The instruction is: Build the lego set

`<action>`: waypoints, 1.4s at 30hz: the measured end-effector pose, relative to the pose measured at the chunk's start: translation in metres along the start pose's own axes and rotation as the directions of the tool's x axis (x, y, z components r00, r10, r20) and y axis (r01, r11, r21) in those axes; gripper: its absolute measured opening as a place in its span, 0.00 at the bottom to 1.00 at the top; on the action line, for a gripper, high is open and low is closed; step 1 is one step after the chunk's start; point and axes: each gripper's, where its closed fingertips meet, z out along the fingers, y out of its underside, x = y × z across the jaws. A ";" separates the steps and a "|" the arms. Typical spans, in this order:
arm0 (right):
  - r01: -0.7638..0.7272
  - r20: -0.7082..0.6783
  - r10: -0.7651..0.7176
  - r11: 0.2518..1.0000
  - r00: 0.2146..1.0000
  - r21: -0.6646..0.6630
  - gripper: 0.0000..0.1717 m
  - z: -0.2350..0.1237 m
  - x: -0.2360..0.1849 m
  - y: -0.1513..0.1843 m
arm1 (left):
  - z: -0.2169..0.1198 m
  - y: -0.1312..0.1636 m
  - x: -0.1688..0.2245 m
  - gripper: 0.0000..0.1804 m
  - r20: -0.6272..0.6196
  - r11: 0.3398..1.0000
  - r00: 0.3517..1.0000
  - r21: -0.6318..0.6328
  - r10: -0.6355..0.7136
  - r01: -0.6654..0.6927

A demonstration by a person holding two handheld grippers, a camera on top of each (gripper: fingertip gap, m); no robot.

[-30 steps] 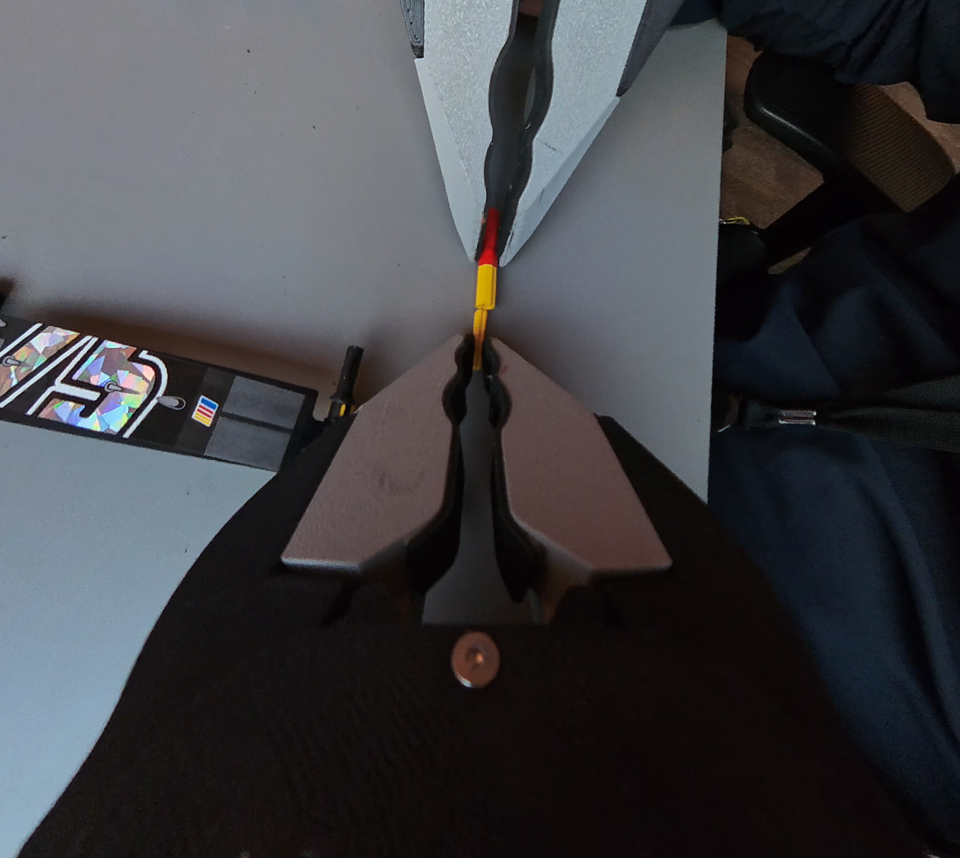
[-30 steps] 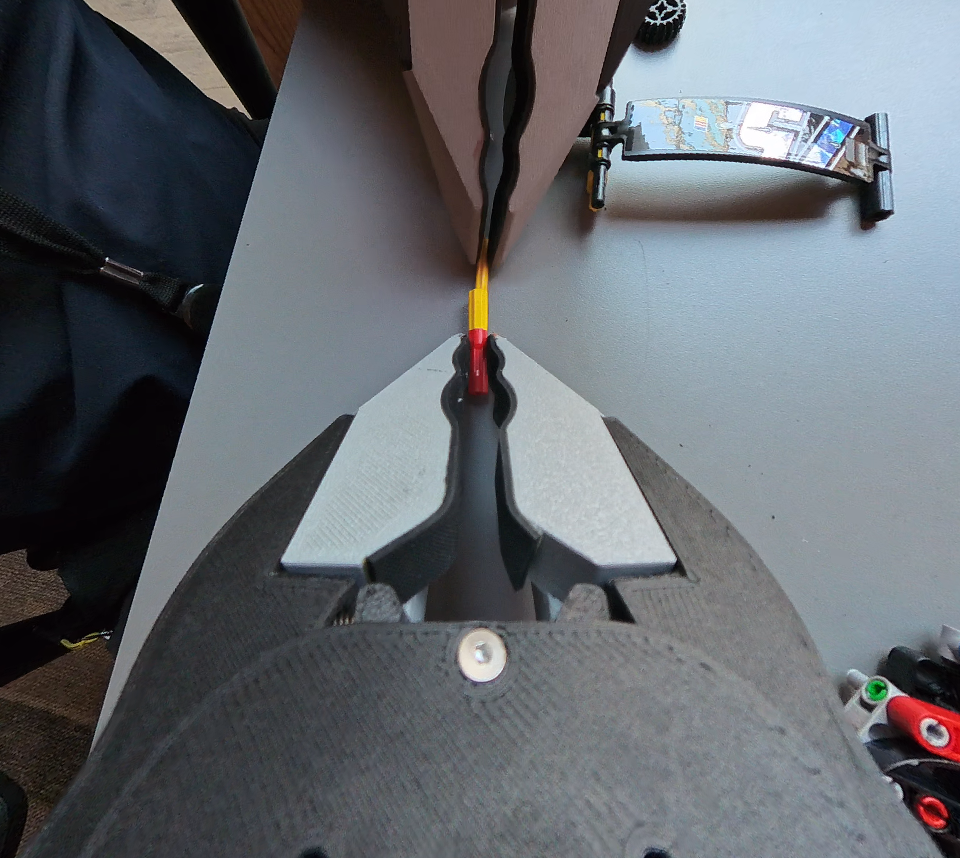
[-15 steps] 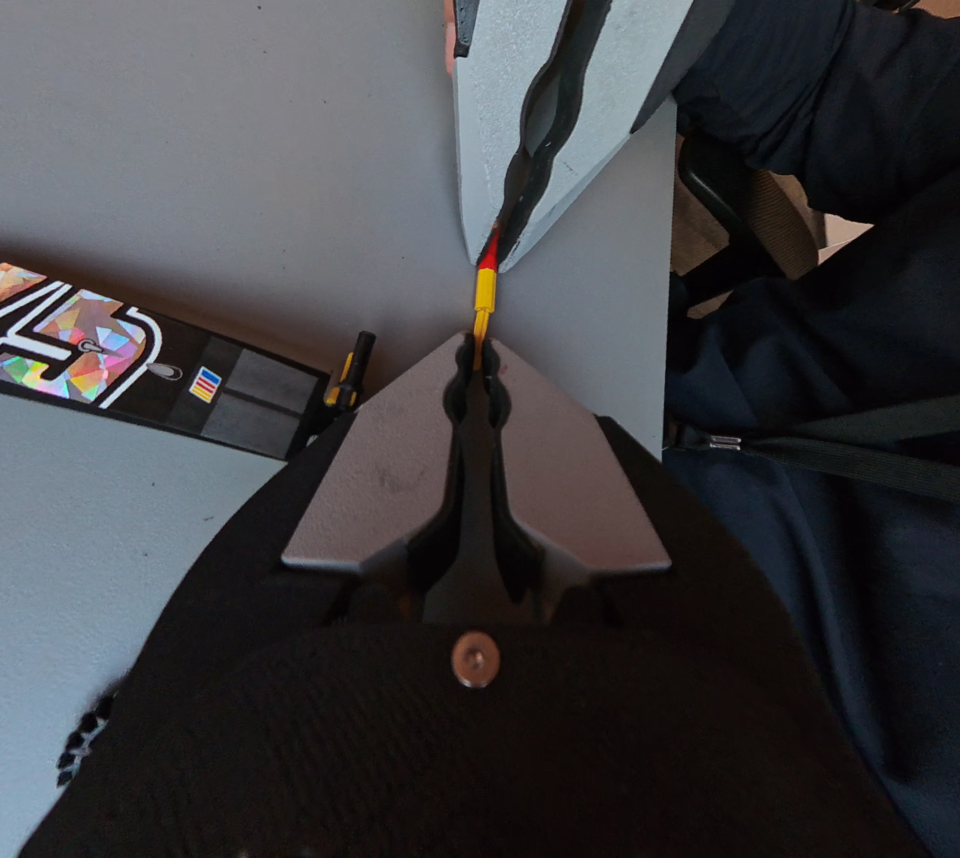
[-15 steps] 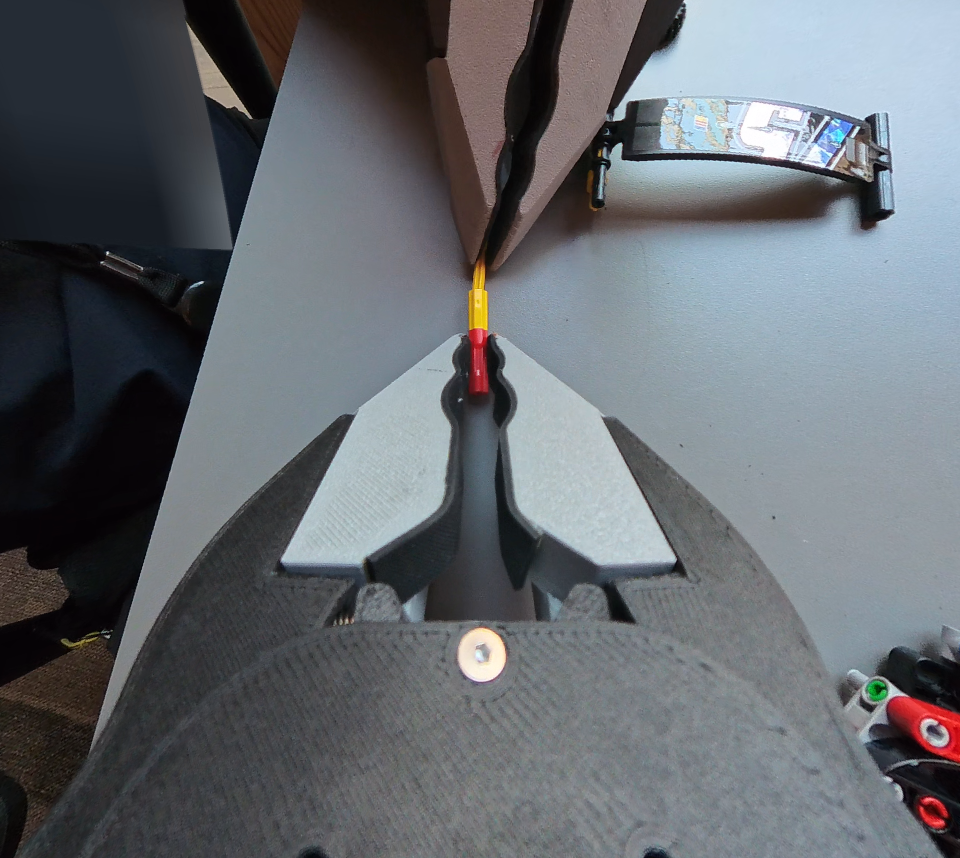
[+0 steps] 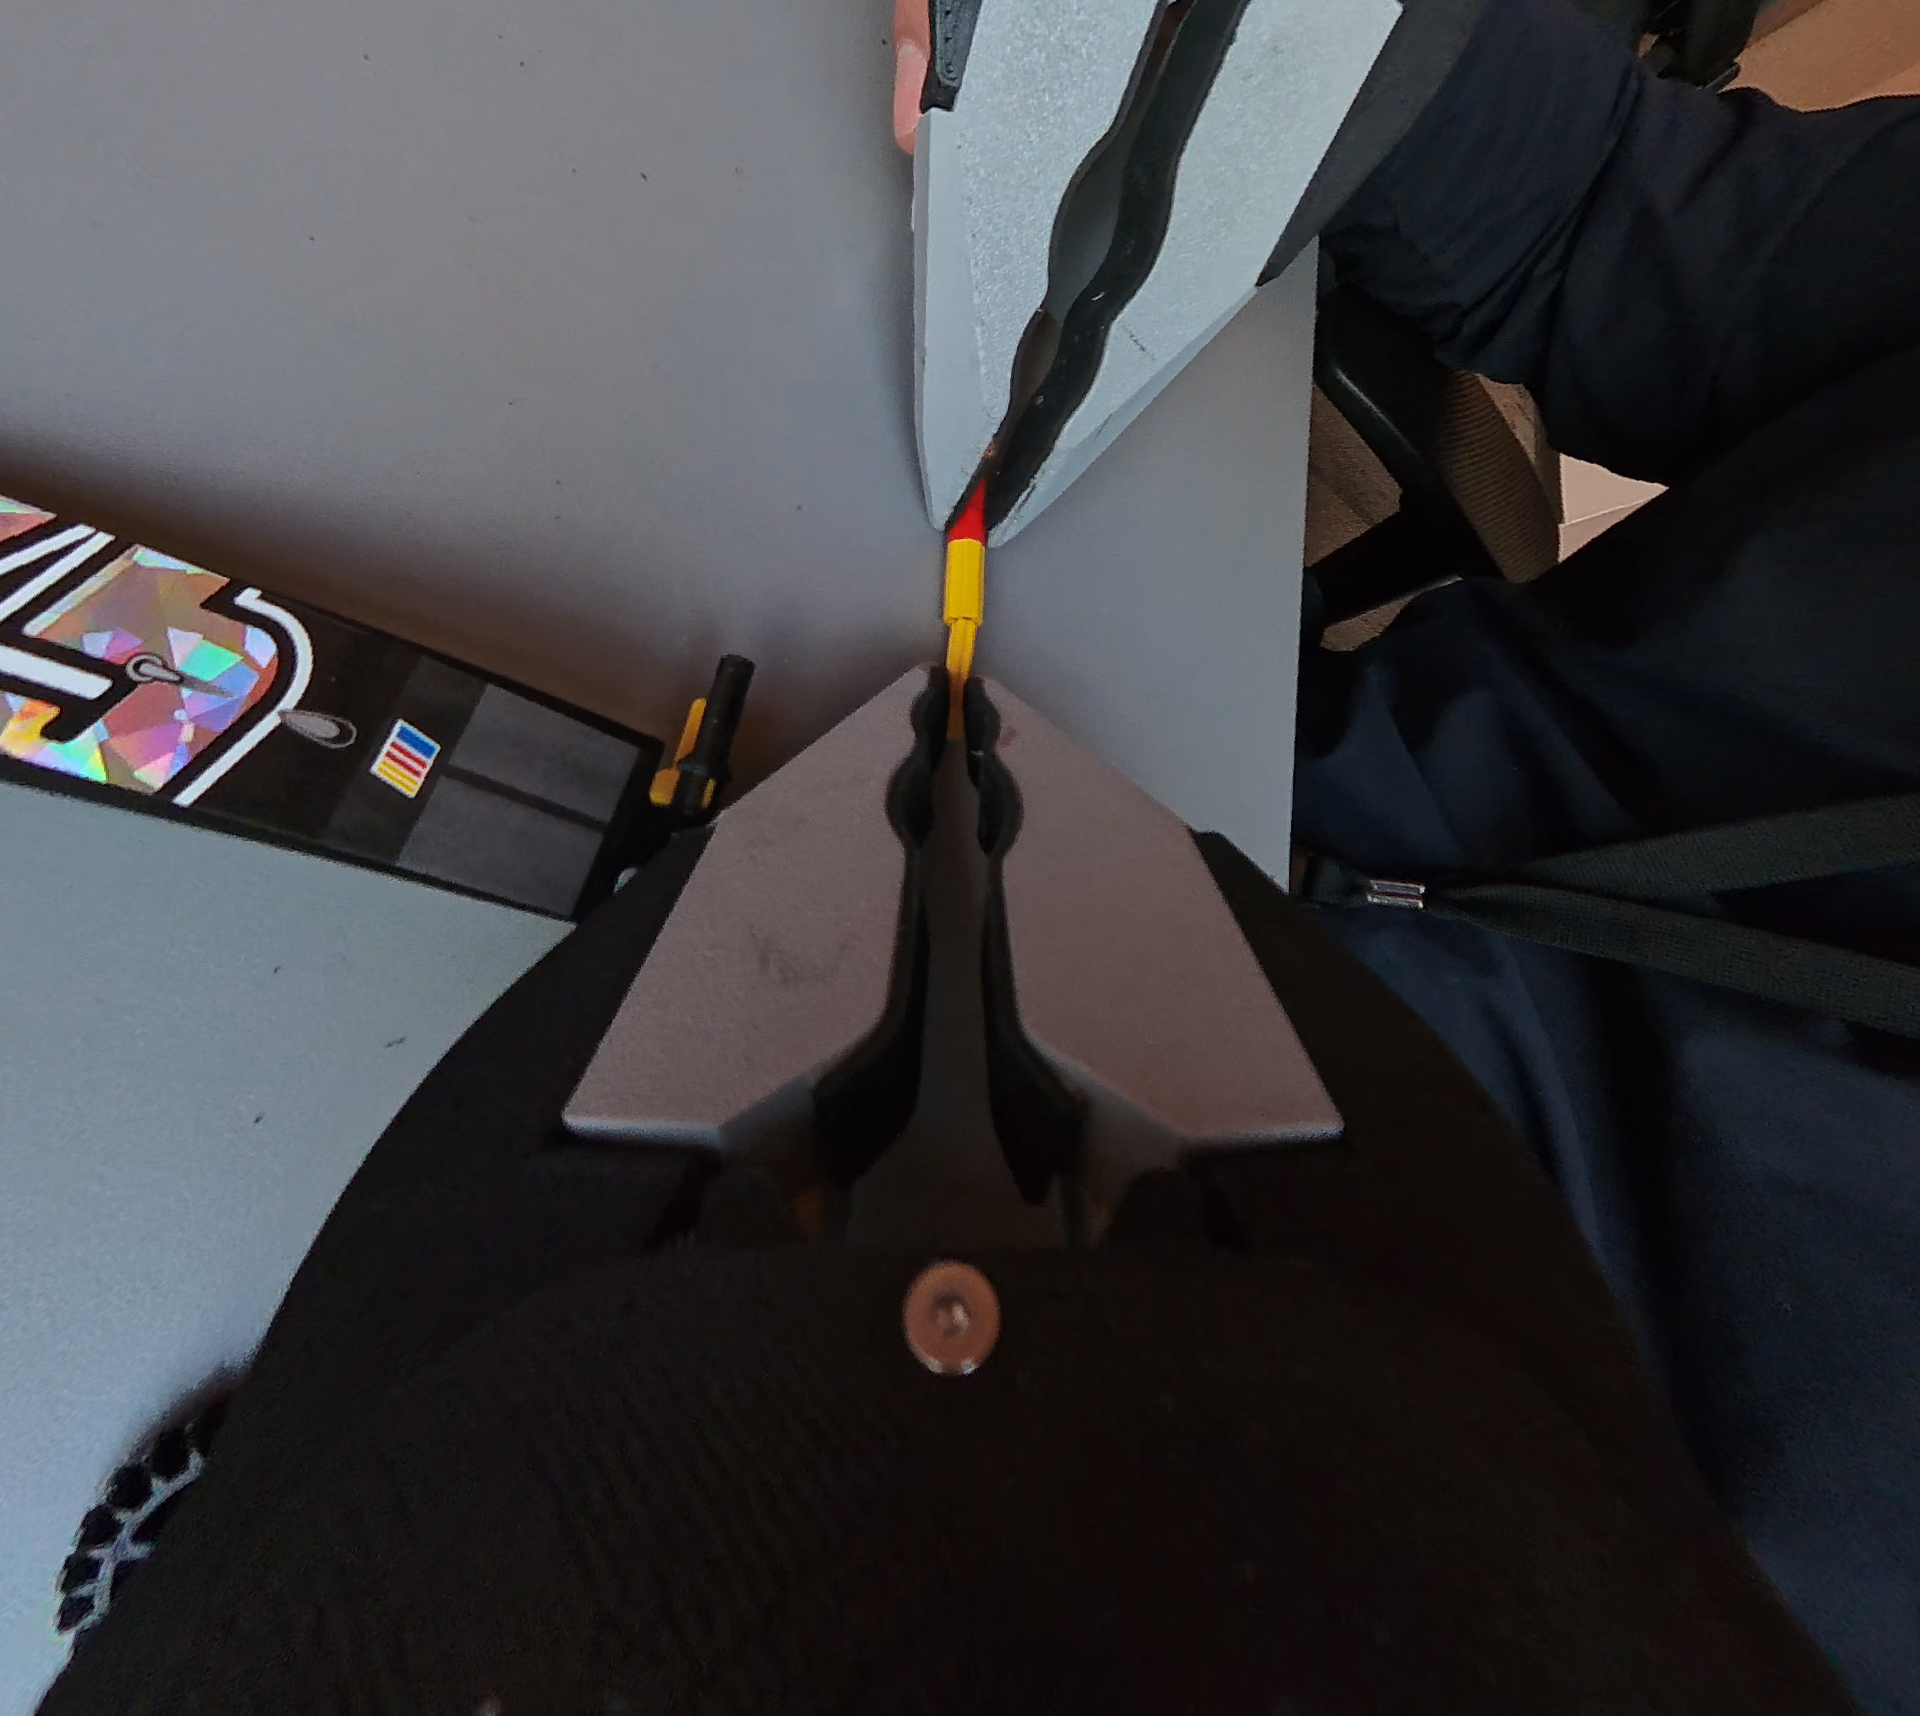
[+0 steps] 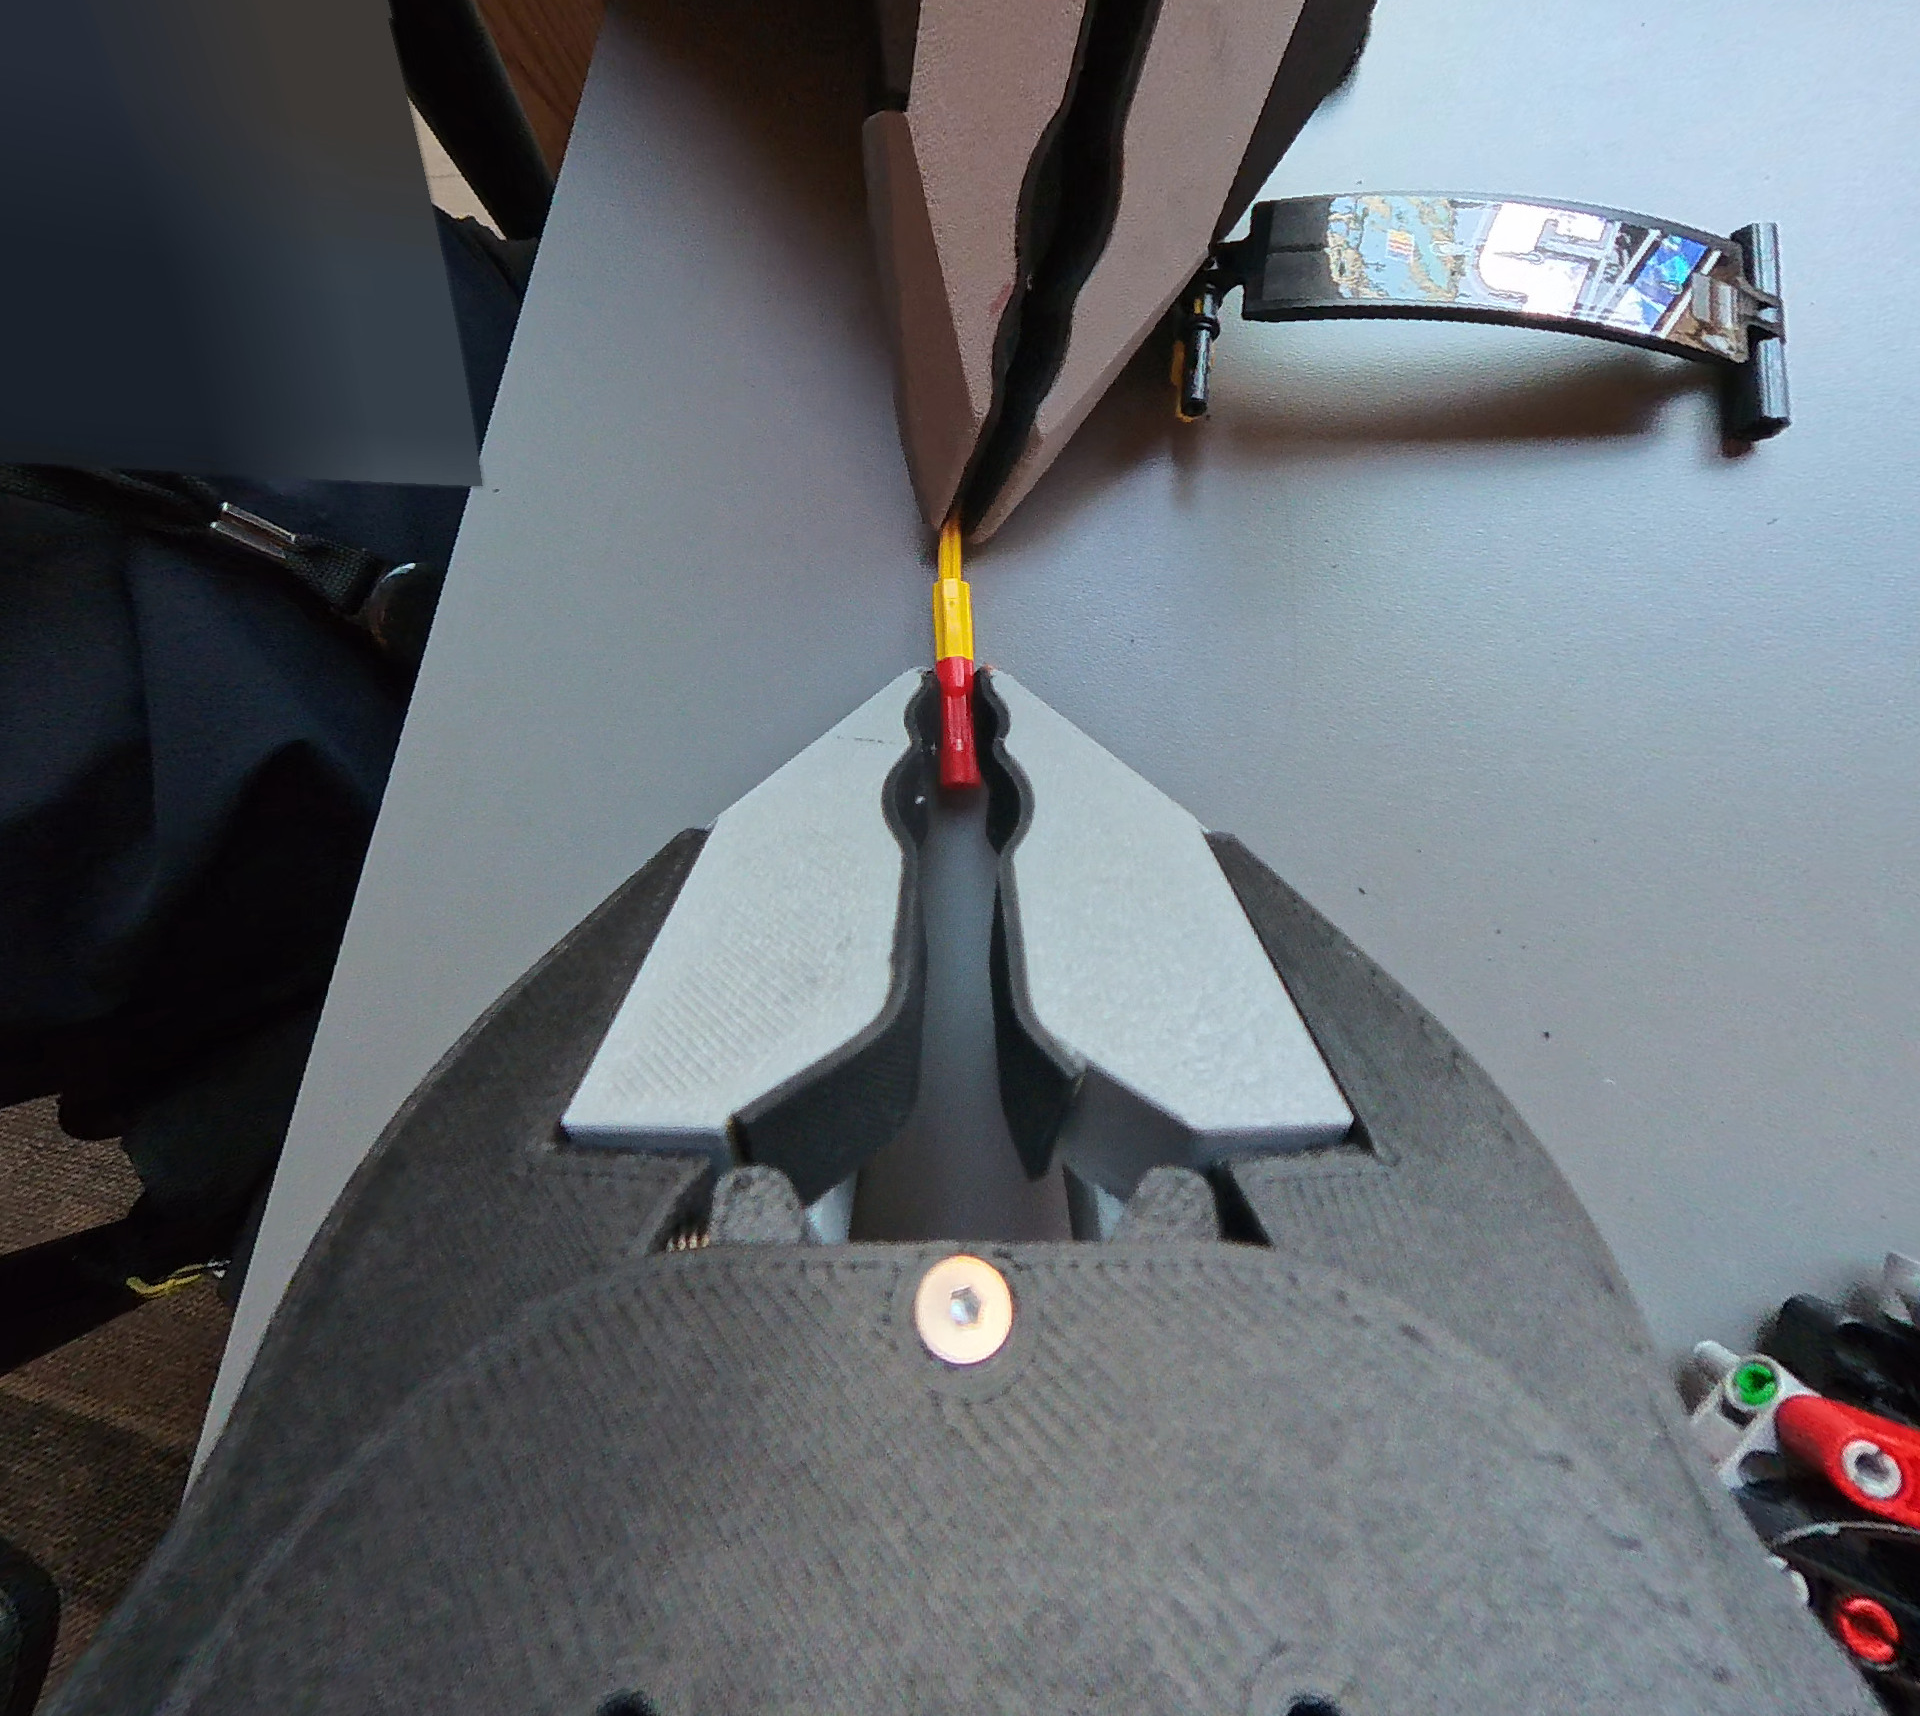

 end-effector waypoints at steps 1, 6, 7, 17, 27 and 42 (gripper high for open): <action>-0.002 0.001 0.002 1.000 1.000 0.000 0.02 0.000 0.000 0.000 | 0.000 0.000 0.000 0.00 -0.001 1.000 1.000 0.000 -0.001 0.001; -0.002 0.002 0.002 1.000 1.000 0.000 0.02 0.000 0.000 0.000 | 0.000 -0.001 0.000 0.00 -0.021 1.000 0.999 0.003 -0.024 0.024; 0.000 -0.001 0.000 1.000 1.000 0.000 0.02 0.000 0.000 0.000 | 0.000 0.000 0.000 0.00 -0.023 1.000 0.999 0.002 -0.028 0.028; -0.029 -0.002 0.029 1.000 1.000 0.004 0.02 0.000 0.003 0.000 | 0.001 0.000 -0.001 0.00 0.098 0.997 0.992 -0.018 0.076 -0.075; -0.031 -0.031 0.031 1.000 0.999 0.001 0.02 0.000 0.003 0.000 | 0.001 -0.001 -0.002 0.00 0.159 0.996 0.984 -0.023 0.084 -0.082; -0.157 0.028 0.156 0.988 0.987 0.018 0.02 0.000 0.004 -0.002 | -0.001 0.000 -0.003 0.00 0.258 0.967 0.933 -0.116 0.250 -0.227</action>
